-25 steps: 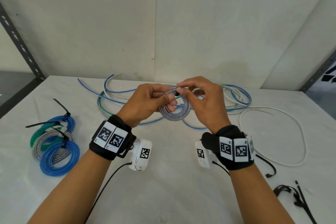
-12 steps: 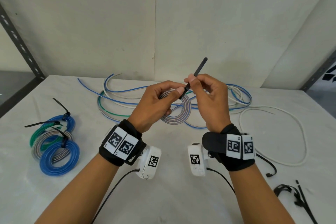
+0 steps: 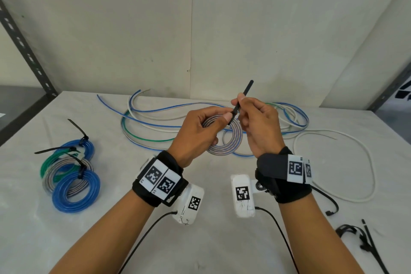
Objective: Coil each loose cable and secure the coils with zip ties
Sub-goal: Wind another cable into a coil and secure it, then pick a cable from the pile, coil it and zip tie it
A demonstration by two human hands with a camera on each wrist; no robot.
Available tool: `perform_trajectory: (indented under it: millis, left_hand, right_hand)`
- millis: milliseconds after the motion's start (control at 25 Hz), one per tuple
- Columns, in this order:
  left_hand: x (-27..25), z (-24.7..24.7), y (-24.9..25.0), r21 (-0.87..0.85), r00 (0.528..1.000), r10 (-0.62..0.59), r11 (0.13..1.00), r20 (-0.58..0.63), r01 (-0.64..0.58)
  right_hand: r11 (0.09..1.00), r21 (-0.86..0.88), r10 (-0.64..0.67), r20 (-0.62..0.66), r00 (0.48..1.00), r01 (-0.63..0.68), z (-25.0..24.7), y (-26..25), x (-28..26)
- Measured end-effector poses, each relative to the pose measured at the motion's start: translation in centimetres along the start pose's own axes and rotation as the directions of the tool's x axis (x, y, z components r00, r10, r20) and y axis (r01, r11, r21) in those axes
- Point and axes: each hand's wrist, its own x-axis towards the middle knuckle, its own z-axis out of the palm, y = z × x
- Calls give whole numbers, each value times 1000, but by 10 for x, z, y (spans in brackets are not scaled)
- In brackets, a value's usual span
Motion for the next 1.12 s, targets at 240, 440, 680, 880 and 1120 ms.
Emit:
perform_trajectory:
  millis: [240, 440, 680, 880, 1120]
  left_hand:
    - [2, -19, -1, -52, 985, -23, 999, -170, 14]
    - [-22, -57, 10, -120, 973, -99, 990, -208, 75]
    - [-100, -143, 29, 147, 930, -343, 921, -134, 361]
    - [-155, -196, 27, 334, 834, -489, 765, -257, 551]
    - [-174, -215, 26, 544, 792, -393, 578, -468, 608]
  right_hand:
    - [978, -209, 40, 202, 979, 3, 6, -7, -13]
    - [926, -378, 199, 424, 884, -27, 42, -4, -17]
    - [873, -474, 413, 595, 690, -114, 101, 11, -34]
    - [765, -644, 511, 598, 617, -11, 167, 53, -75]
    - [743, -668, 480, 587, 652, 55, 197, 74, -93]
